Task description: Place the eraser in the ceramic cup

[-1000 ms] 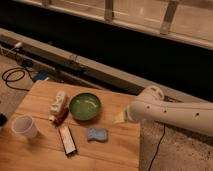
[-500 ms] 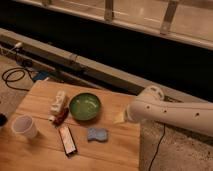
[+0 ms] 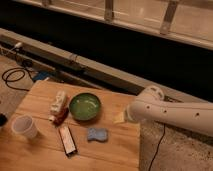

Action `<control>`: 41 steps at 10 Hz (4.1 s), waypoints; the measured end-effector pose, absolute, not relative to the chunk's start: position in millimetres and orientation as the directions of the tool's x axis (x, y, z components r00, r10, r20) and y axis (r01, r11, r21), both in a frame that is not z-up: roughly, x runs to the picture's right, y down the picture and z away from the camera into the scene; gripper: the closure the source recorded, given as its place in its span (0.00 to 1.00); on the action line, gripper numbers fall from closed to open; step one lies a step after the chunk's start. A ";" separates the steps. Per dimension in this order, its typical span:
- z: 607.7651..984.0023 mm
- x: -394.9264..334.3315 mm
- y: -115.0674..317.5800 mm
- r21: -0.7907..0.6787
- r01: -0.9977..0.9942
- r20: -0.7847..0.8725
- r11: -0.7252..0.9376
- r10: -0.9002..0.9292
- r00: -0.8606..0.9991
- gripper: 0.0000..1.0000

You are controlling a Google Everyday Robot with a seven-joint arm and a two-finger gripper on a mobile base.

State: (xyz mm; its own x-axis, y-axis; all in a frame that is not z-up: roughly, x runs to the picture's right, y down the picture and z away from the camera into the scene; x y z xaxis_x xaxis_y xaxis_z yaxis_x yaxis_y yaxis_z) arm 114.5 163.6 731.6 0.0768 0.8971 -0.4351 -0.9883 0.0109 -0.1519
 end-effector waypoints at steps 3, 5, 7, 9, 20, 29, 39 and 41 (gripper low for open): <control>735.3 91.3 148.5 -0.189 -0.980 -0.422 0.061 0.896 0.137 0.20; 742.3 55.3 134.5 -0.219 -0.969 -0.410 0.111 0.891 0.195 0.20; 751.0 0.7 122.7 -0.265 -0.948 -0.398 0.177 0.875 0.275 0.20; 754.9 -47.7 121.0 -0.314 -0.923 -0.398 0.220 0.852 0.339 0.20; 730.5 -90.6 143.4 -0.414 -0.848 -0.342 0.331 0.807 0.482 0.20; 700.6 -189.4 209.0 -0.559 -0.739 -0.261 0.376 0.766 0.587 0.20; 724.8 -210.3 233.7 -0.584 -0.707 -0.261 0.398 0.733 0.628 0.20; 737.9 -208.4 242.8 -0.587 -0.712 -0.276 0.386 0.732 0.624 0.20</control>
